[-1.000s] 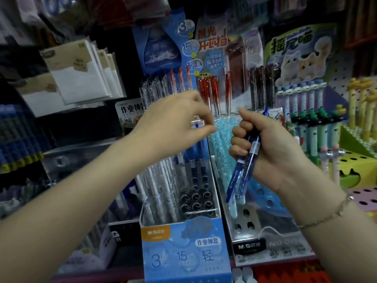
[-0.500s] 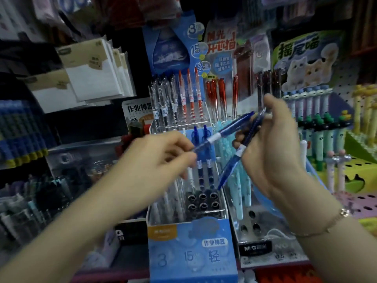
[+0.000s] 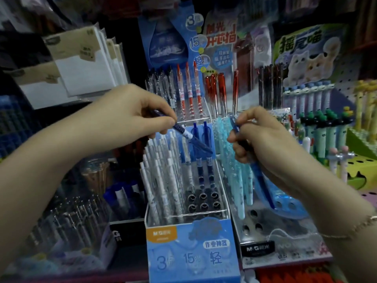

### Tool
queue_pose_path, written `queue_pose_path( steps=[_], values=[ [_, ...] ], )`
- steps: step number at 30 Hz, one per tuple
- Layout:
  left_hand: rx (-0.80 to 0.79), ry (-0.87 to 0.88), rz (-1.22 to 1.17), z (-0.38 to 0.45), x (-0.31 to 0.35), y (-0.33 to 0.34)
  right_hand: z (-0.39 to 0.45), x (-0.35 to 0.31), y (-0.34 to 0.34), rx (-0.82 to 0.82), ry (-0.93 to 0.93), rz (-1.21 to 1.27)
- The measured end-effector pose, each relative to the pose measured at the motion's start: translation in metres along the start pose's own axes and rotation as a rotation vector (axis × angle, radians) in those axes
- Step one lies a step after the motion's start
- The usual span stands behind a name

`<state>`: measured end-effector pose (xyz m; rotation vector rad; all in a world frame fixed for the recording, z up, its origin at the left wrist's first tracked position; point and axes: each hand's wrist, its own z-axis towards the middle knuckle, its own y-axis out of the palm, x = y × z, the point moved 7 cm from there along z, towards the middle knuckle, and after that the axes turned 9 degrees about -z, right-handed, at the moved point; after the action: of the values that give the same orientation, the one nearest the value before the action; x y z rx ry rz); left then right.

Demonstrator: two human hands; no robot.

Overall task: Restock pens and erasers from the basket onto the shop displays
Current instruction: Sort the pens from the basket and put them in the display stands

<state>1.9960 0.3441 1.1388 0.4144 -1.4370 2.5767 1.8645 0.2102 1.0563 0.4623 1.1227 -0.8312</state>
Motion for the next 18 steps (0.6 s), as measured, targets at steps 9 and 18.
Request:
queue_pose_path(
  steps=[9,18],
  values=[
    [0.154,0.006,-0.396,0.000,-0.023,-0.015,0.000,0.001,0.001,-0.238,0.066,0.771],
    [0.365,0.024,-0.516,-0.023,-0.030,-0.013,-0.001,0.006,0.024,-0.145,0.008,0.093]
  ],
)
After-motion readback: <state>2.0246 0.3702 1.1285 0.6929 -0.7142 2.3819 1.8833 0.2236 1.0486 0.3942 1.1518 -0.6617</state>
